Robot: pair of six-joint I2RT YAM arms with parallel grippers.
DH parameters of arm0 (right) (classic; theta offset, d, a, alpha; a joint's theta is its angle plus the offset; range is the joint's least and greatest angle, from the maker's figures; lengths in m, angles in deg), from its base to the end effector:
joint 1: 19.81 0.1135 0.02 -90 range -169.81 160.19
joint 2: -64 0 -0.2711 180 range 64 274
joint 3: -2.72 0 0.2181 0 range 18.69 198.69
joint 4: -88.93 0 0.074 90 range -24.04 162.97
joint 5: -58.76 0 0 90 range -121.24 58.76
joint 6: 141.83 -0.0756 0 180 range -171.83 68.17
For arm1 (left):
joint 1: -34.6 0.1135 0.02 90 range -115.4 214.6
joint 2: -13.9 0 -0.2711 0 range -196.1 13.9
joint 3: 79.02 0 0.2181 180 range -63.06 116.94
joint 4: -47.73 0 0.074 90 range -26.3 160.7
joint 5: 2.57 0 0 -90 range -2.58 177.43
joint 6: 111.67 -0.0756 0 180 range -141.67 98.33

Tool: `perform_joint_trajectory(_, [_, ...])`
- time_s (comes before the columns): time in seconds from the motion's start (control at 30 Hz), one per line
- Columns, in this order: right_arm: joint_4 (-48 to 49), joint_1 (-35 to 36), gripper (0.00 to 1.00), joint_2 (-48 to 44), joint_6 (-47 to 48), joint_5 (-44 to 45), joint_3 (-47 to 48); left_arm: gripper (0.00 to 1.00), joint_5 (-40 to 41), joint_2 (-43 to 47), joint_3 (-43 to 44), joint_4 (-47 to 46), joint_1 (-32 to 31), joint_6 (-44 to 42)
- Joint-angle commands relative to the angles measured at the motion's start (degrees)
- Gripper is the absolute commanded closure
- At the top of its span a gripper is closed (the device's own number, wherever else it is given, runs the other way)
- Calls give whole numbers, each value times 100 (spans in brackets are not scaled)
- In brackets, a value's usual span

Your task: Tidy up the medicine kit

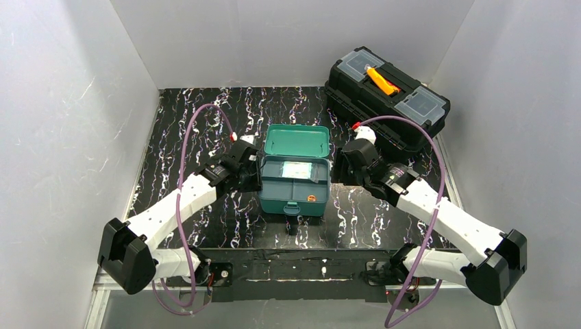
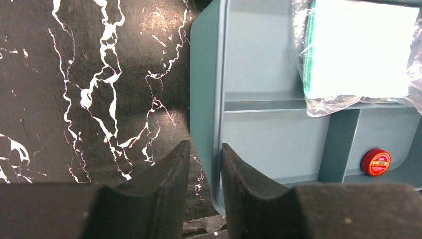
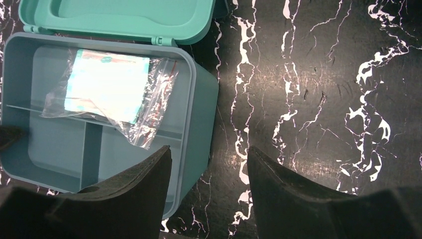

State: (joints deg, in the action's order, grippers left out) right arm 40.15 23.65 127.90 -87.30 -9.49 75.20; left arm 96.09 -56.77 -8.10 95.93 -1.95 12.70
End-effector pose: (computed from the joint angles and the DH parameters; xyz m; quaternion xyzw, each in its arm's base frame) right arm 0.1837 0.1355 0.2964 0.0172 0.8941 0.1307 0.4280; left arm 0.2060 -0.1385 0.2598 -0.0094 0.9311 -0.1501 0.3323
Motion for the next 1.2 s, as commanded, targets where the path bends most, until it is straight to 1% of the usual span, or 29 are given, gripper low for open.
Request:
perform_joint_trajectory(0.0, [294, -80, 36, -84, 105, -128, -111, 76, 8, 83, -99, -76, 116, -195])
perform_joint_trajectory(0.17, [438, -223, 35, 57, 14, -409, -115, 90, 89, 212, -212, 27, 162, -360])
perform_joint_trajectory(0.3, [604, -325, 34, 120, -99, -634, -89, 97, 214, 344, -243, 270, 178, -480])
perform_joint_trajectory(0.5, [996, -526, 30, 243, -416, -1040, -186, 100, 259, 849, -390, 576, 183, -458])
perform_joint_trajectory(0.67, [1696, -681, 26, 372, -568, -1510, -426, 100, 209, 1216, -492, 841, 184, -361])
perform_joint_trajectory(0.7, [2065, -769, 25, 558, -534, -1843, -441, 100, 160, 1329, -485, 949, 184, -390])
perform_joint_trajectory(0.8, [2343, -847, 23, 855, -472, -2129, -339, 100, 61, 1378, -435, 1068, 183, -432])
perform_joint_trajectory(0.9, [2676, -919, 16, 1142, -389, -2553, -256, 100, -15, 1433, -401, 1133, 184, -473])
perform_joint_trajectory(1.0, [2850, -1007, 13, 1418, -354, -2686, -151, 100, -18, 1488, -400, 1184, 188, -487])
perform_joint_trajectory(1.17, [3498, -1208, 10, 1898, -356, -2880, -134, 100, -90, 1564, -451, 1216, 182, -471])
